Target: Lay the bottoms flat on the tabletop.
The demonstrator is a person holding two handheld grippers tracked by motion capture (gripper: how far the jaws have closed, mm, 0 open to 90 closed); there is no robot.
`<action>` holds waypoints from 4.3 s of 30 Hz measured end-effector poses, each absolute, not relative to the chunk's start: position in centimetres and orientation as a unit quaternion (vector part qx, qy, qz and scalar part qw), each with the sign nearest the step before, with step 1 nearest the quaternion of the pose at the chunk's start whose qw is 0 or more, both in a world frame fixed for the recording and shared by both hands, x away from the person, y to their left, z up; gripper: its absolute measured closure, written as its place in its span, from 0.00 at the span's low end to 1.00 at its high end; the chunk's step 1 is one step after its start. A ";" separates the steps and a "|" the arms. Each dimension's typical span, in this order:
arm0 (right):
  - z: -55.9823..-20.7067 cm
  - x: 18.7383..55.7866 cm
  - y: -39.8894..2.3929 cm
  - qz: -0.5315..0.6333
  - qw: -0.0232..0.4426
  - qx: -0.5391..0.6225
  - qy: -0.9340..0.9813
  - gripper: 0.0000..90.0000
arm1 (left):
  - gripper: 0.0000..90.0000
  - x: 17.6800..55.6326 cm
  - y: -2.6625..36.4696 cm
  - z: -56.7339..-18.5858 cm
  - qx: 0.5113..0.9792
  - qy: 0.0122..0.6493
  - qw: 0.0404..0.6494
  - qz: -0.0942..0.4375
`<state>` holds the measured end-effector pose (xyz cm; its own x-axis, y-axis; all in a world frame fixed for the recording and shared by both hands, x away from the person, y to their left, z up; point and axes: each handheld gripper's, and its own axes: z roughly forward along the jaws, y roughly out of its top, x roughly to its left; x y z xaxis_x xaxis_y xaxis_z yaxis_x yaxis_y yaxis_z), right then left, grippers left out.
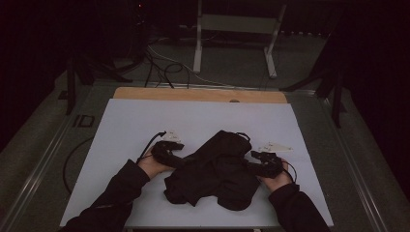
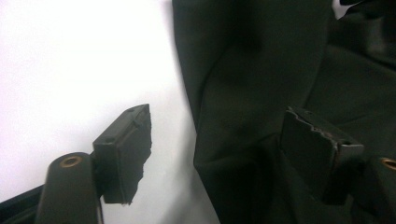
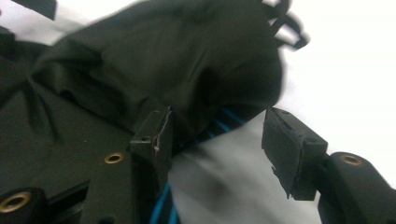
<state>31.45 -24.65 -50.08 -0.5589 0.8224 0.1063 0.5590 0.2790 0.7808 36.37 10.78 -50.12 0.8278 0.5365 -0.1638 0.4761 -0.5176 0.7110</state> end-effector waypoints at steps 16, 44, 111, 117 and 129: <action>-51.2 32.0 -23.0 0.388 0.149 0.426 0.804 0.93 | 0.68 36.8 9.1 -51.7 0.891 0.273 0.362 0.025; -47.0 33.0 -22.8 0.418 0.200 0.395 0.793 1.00 | 0.98 32.9 14.3 -45.3 0.862 0.280 0.402 0.131; -48.8 28.8 -20.2 0.337 0.133 0.361 0.859 0.98 | 0.98 30.3 19.0 -48.1 0.863 0.320 0.386 0.061; -47.6 28.5 -23.2 0.340 0.146 0.381 0.847 0.98 | 0.98 28.3 17.3 -47.3 0.877 0.284 0.384 0.050; -48.9 26.3 -24.5 0.325 0.095 0.372 0.864 0.97 | 0.98 26.7 15.7 -49.5 0.905 0.251 0.343 -0.017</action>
